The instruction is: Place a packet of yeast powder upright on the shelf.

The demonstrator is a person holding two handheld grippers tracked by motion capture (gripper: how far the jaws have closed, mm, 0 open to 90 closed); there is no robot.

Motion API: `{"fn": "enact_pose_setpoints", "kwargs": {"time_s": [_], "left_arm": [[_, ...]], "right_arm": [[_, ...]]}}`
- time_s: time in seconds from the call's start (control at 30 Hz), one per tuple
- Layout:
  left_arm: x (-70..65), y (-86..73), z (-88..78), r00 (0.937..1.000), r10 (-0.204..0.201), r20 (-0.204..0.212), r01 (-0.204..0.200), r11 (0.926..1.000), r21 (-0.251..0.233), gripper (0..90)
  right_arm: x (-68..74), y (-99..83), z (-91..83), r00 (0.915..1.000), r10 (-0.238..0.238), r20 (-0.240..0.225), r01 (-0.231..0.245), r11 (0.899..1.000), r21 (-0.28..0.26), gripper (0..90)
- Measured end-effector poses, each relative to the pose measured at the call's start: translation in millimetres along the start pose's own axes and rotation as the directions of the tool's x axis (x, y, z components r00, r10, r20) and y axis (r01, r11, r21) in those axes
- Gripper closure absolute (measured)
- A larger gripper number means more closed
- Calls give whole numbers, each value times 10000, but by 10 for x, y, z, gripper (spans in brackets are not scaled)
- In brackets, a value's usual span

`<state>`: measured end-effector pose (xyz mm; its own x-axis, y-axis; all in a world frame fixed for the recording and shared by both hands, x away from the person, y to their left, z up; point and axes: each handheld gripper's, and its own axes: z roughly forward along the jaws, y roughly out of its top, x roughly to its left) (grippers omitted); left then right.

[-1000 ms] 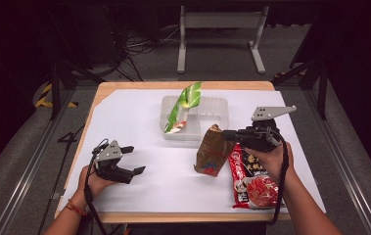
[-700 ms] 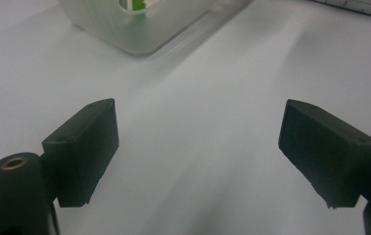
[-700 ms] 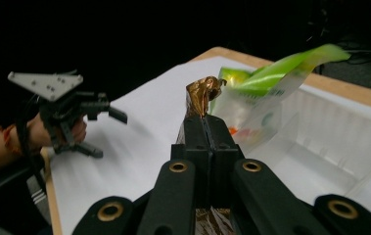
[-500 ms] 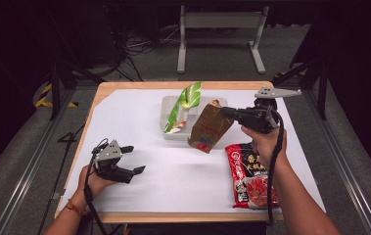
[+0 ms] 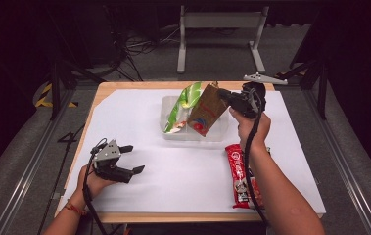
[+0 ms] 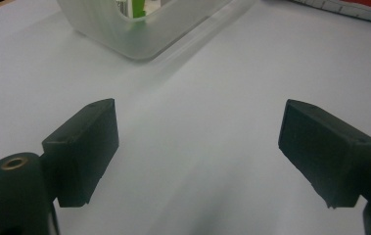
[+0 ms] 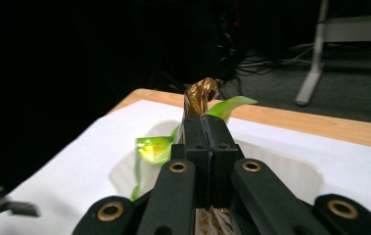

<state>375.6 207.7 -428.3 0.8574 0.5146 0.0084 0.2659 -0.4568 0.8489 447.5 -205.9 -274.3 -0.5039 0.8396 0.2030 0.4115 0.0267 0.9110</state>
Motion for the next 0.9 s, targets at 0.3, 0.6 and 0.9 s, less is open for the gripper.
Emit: {"fn": "enact_pose_setpoints", "kwargs": {"time_s": [0.3, 0.6, 0.9], "left_arm": [[9, 0, -43, 10000, 40, -87, -41, 9999, -160, 159], [-9, 19, 6, 10000, 80, 2, -80, 10000, -37, 161], [0, 10, -4, 9999, 127, 62, -126, 9999, -84, 164]], "right_arm": [[29, -86, 112, 9993, 284, 240, -283, 9996, -24, 898], [-173, -146, -81, 9920, 1261, 112, -1251, 9901, -641, 898], [-44, -95, 205, 9852, 1665, 399, -1629, 9834, -799, 897]]}}
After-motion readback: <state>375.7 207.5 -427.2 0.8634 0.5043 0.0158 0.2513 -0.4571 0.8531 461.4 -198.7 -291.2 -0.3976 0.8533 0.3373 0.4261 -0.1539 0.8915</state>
